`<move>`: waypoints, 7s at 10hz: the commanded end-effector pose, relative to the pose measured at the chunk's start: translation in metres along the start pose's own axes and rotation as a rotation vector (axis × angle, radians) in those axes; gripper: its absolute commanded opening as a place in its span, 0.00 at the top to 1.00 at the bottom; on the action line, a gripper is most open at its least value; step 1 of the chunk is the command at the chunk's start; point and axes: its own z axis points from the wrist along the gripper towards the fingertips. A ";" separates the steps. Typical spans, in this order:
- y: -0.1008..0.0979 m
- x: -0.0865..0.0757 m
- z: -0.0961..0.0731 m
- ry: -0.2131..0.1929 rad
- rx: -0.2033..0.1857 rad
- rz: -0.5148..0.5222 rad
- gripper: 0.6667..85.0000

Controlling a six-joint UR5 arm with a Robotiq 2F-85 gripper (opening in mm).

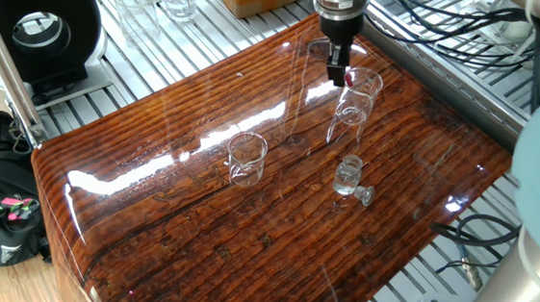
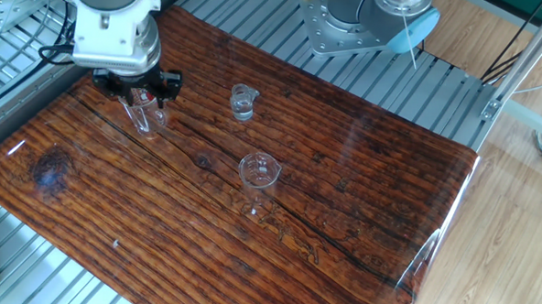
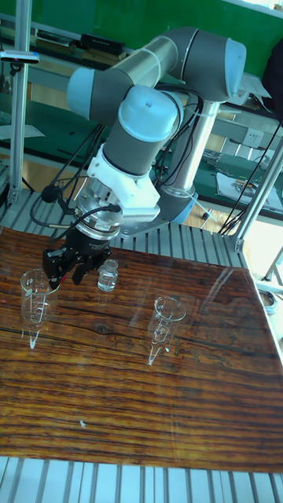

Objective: Transfer liquid using a dropper

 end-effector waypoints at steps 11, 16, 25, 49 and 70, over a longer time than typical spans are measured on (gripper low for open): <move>0.008 0.011 0.002 -0.070 0.003 -0.001 0.45; 0.004 0.003 0.009 -0.077 0.027 0.010 0.49; 0.005 0.008 0.010 -0.056 0.024 0.010 0.53; 0.005 0.008 0.011 -0.055 0.026 0.027 0.66; 0.001 0.014 0.002 -0.065 -0.003 -0.012 0.61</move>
